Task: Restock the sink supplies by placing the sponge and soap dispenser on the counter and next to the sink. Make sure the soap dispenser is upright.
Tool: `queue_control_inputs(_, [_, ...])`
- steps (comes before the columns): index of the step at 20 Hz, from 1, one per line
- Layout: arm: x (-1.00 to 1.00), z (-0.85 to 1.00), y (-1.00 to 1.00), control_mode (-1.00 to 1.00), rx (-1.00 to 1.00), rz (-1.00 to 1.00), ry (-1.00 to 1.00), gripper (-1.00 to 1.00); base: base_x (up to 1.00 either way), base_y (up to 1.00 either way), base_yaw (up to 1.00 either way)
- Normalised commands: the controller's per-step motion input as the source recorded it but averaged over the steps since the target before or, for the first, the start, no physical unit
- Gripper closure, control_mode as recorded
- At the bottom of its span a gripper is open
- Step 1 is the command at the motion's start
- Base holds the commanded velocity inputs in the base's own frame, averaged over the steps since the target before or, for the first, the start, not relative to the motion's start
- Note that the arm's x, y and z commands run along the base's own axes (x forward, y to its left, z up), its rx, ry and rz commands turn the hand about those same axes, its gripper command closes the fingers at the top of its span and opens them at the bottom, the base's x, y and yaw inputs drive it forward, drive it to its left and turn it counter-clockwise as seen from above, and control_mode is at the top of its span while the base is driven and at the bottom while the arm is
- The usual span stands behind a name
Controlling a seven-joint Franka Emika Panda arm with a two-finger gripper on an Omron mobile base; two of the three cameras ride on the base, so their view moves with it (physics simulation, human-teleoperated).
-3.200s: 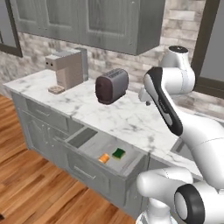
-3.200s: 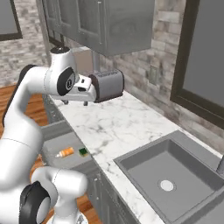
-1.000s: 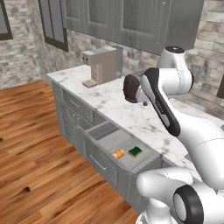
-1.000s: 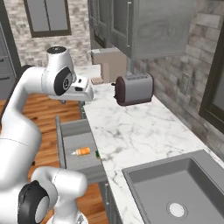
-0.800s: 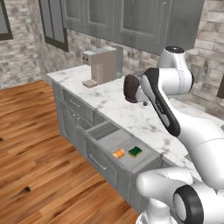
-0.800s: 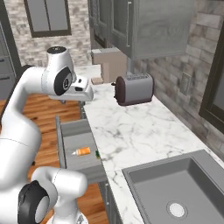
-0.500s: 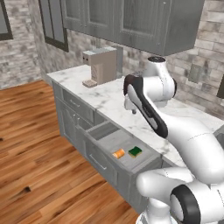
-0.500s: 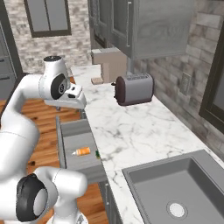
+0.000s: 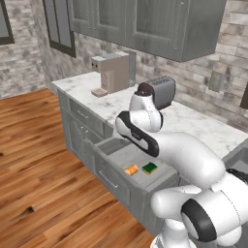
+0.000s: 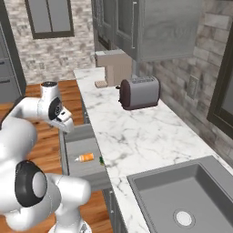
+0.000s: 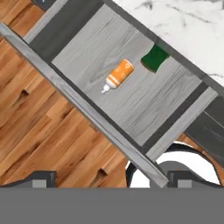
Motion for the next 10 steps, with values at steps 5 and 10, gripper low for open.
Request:
queue_control_inputs(5, [0.22, -0.89, 0.37, -1.00, 0.01, -0.22, 0.01, -1.00, 0.00, 0.00, 0.00])
queue_control_inputs(10, [0.21, -0.40, -0.25, -1.00, 0.04, -0.08, 0.03, -1.00, 0.00, 0.00, 0.00])
